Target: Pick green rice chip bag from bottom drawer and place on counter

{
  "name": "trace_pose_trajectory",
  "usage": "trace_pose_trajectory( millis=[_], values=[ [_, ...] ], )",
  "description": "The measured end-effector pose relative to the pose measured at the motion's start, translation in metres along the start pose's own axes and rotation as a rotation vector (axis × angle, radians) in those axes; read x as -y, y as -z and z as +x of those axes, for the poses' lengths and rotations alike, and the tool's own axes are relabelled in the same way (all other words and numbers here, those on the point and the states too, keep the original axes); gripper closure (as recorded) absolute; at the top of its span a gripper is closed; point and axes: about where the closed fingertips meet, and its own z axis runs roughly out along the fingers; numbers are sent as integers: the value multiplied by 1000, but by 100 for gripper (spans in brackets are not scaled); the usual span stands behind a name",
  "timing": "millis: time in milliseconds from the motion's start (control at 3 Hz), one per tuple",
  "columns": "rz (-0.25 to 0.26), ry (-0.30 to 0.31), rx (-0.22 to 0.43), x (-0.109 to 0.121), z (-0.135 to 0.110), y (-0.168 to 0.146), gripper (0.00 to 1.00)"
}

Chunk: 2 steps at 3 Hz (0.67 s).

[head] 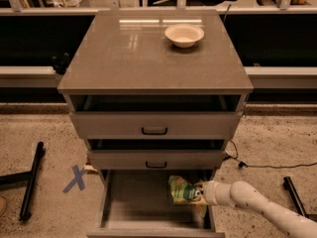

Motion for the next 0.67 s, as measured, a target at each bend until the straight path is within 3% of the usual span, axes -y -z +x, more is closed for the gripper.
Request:
trace_pose_trajectory(
  millis=[667],
  values=[
    [6,-14,32,1,-3,2,100]
  ],
)
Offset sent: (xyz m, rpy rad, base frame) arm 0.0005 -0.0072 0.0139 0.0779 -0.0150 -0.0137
